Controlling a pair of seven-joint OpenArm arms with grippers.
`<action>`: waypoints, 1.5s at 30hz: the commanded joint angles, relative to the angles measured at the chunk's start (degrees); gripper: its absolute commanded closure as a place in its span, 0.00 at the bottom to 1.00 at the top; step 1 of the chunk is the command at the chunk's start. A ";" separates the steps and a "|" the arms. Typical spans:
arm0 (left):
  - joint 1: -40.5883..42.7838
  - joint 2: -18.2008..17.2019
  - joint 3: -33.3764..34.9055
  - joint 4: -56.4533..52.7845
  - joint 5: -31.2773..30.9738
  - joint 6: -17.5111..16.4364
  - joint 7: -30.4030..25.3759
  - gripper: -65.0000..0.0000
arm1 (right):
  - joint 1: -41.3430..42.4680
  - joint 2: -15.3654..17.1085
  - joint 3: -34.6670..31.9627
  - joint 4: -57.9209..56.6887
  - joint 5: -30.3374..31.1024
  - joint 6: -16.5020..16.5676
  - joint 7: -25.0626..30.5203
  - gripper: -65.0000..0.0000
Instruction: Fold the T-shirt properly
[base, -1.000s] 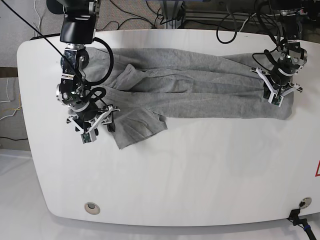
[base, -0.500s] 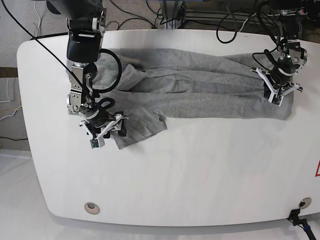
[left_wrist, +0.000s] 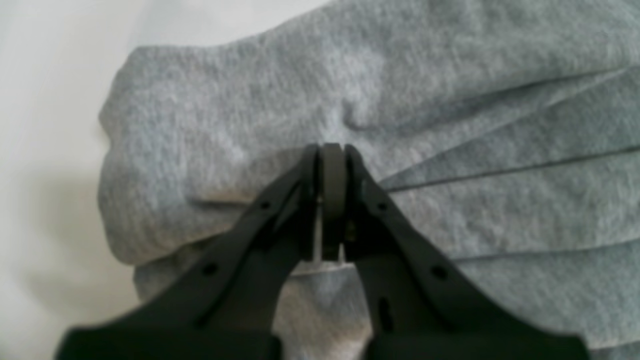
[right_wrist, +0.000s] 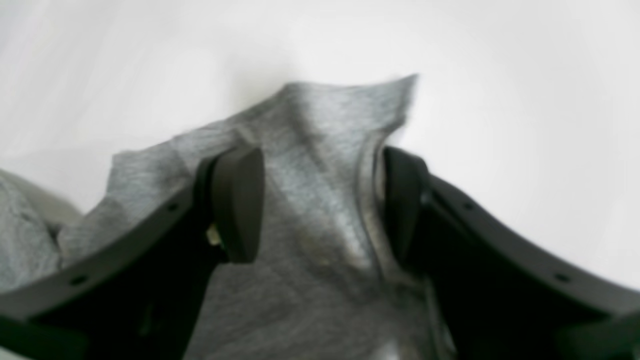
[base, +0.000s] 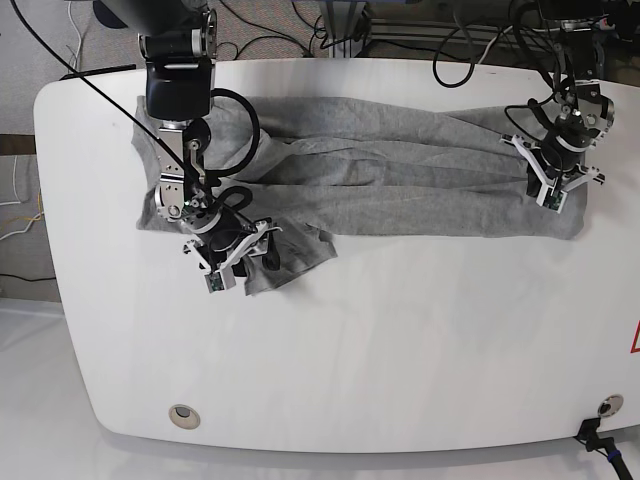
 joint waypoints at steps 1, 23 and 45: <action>-0.46 -0.81 -0.30 1.06 -0.39 0.22 -1.17 1.00 | -0.04 0.15 -0.10 0.08 -0.71 0.40 -2.87 0.48; -0.46 -0.72 -0.30 0.70 -0.39 0.22 -1.17 1.00 | -7.25 0.42 -0.10 25.13 -1.06 1.63 -11.48 1.00; -0.46 -0.72 -0.30 0.62 -0.30 0.22 -1.17 1.00 | -34.50 0.59 0.25 55.90 -0.88 -1.27 -11.66 1.00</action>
